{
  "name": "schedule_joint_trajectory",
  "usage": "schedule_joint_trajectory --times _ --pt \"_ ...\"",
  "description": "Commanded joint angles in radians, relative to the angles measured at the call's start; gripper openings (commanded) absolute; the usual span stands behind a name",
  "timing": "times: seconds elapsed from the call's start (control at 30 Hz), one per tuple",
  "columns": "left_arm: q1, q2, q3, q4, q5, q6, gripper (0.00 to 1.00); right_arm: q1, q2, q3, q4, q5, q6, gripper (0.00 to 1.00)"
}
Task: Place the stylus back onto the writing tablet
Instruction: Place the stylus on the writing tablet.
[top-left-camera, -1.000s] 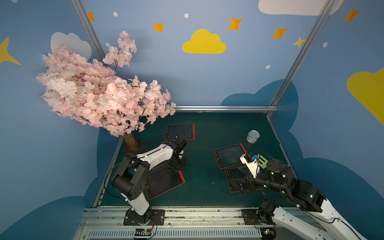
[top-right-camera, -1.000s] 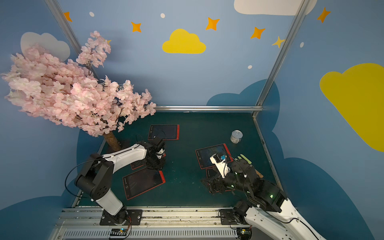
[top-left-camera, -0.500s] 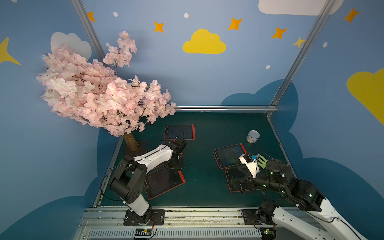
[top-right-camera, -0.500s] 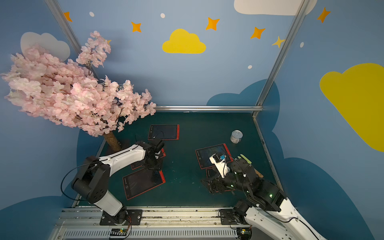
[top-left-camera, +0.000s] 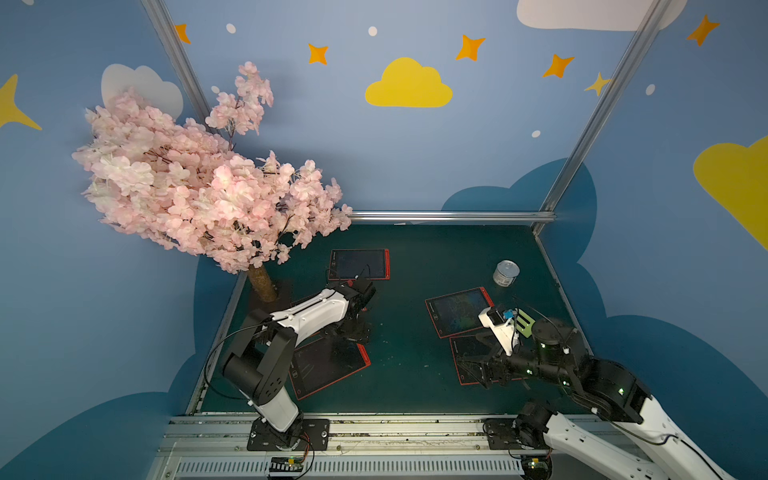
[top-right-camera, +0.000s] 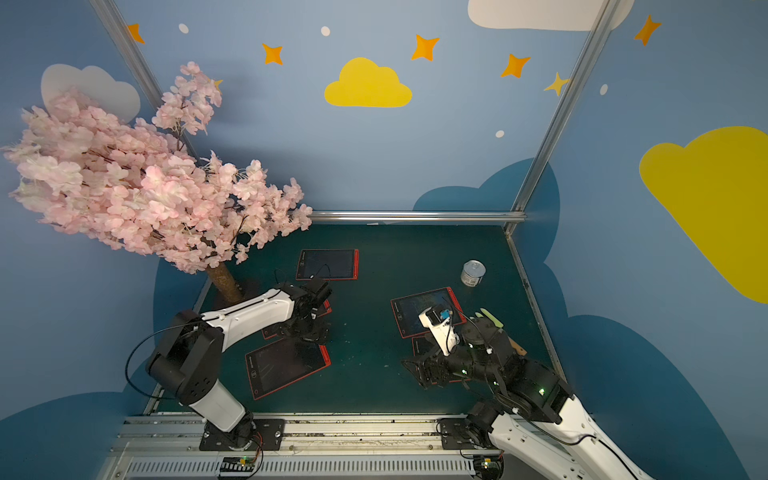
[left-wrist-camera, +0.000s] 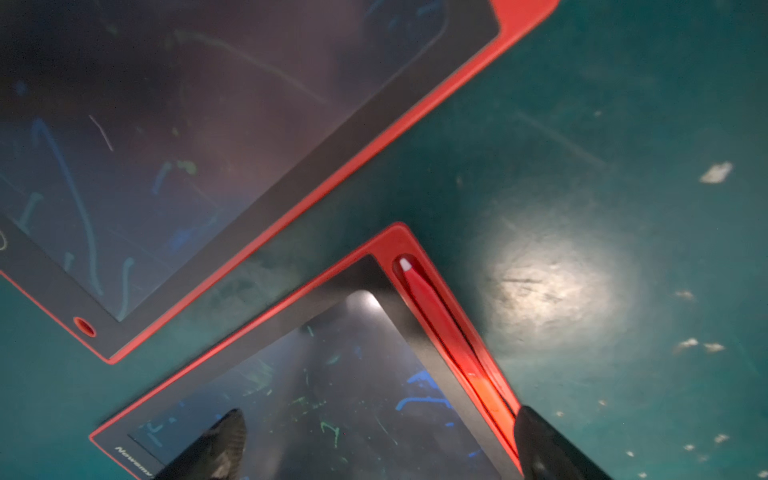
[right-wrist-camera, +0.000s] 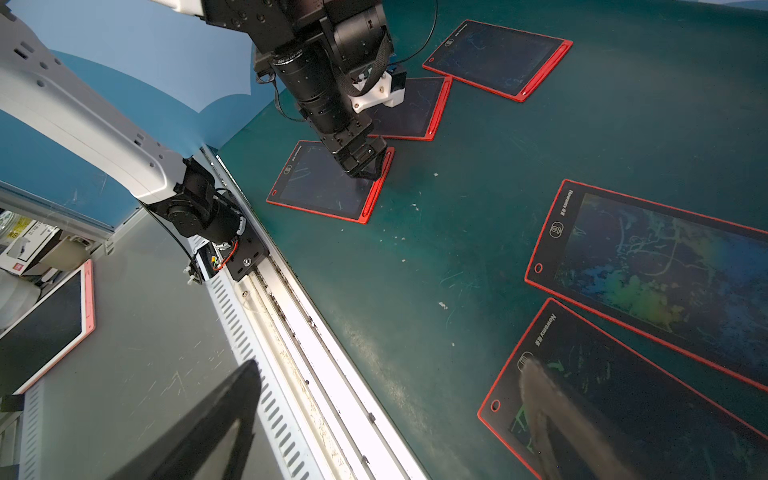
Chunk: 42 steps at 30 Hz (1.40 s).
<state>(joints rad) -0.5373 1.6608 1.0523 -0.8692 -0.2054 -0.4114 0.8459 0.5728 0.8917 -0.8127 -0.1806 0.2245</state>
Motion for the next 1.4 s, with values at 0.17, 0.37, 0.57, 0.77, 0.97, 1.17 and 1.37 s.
schedule_joint_trajectory --times 0.17,0.37,0.57,0.77,0.97,1.17,1.37 --pt "-0.004 0.040 0.026 -0.019 -0.028 0.010 0.99 -0.002 0.007 -0.010 -0.003 -0.005 -0.004 0.96" --pt "-0.007 0.065 0.039 -0.019 -0.038 0.017 0.99 -0.002 0.007 -0.010 -0.005 -0.004 -0.004 0.96" --pt "-0.007 0.078 0.039 -0.016 -0.042 0.018 0.99 -0.002 0.009 -0.010 -0.007 -0.003 -0.004 0.96" --pt "-0.009 0.081 0.036 -0.025 -0.054 0.016 0.99 -0.002 0.010 -0.008 -0.005 -0.003 -0.005 0.96" --pt "-0.009 0.081 0.031 -0.039 -0.079 0.016 0.99 -0.002 0.015 -0.008 -0.005 -0.003 -0.005 0.96" --pt "-0.009 0.090 0.027 -0.040 -0.082 0.015 0.99 -0.002 0.016 -0.007 -0.003 -0.005 -0.008 0.96" --pt "-0.009 0.103 0.025 -0.037 -0.077 0.013 0.99 -0.001 0.016 -0.007 -0.005 -0.003 -0.007 0.96"
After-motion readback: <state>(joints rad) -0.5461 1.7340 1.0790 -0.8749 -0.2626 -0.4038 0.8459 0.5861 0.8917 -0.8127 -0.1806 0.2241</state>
